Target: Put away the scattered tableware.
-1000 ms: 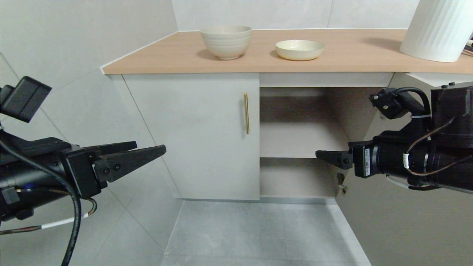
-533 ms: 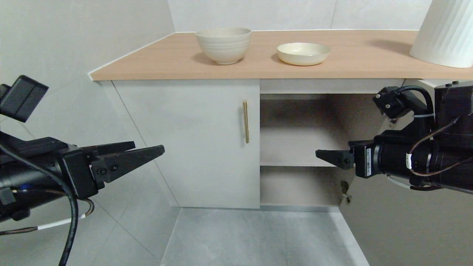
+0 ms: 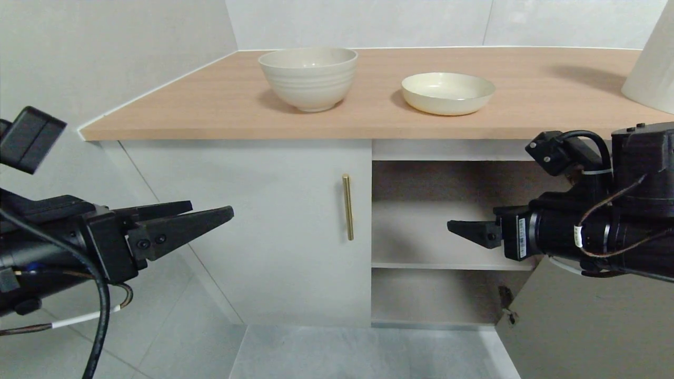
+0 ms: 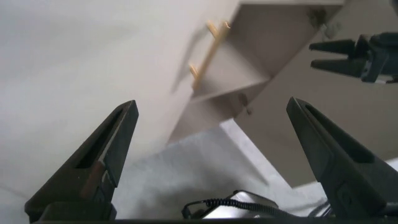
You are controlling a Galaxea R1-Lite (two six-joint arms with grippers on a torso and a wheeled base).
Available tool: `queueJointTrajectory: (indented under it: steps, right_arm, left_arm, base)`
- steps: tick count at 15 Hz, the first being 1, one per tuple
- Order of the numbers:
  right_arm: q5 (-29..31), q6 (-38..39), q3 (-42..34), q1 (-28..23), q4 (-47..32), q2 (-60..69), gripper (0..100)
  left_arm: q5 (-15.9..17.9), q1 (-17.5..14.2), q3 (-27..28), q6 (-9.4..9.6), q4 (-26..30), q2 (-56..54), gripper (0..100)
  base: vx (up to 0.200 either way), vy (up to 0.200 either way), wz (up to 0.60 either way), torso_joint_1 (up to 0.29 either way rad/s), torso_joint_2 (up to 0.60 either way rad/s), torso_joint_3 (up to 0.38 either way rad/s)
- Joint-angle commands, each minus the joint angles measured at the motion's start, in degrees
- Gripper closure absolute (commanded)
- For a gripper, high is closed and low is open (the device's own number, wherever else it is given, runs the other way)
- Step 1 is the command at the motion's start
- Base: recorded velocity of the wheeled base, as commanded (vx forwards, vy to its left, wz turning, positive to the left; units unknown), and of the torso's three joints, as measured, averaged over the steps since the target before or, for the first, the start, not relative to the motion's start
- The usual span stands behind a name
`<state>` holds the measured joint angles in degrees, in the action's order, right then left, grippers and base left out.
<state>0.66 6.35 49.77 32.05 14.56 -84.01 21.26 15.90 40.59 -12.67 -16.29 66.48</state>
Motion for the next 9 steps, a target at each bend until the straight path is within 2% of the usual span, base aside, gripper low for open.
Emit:
queueJointTrajectory:
  steps: [1,4,9]
  right_arm:
    - [0.0,-0.2,-1.1,1.3,0.0,1.7,0]
    - [-0.5,-0.9,-2.3,3.7,0.1,4.2,0]
    - [-3.6,-1.8,-3.5,4.0,0.1,7.1,0]
  left_arm:
    - [0.1,0.0,-0.1,-0.25,0.0,-0.7,0]
    - [0.2,0.0,-0.1,-0.25,0.1,-0.7,0]
    - [0.2,0.0,-0.1,-0.34,0.1,-0.3,0]
  base:
    - [0.000,0.000,0.00,0.000,0.00,0.000]
    - [0.000,0.000,0.00,0.000,0.00,0.000]
    - [0.000,0.000,0.00,0.000,0.00,0.000]
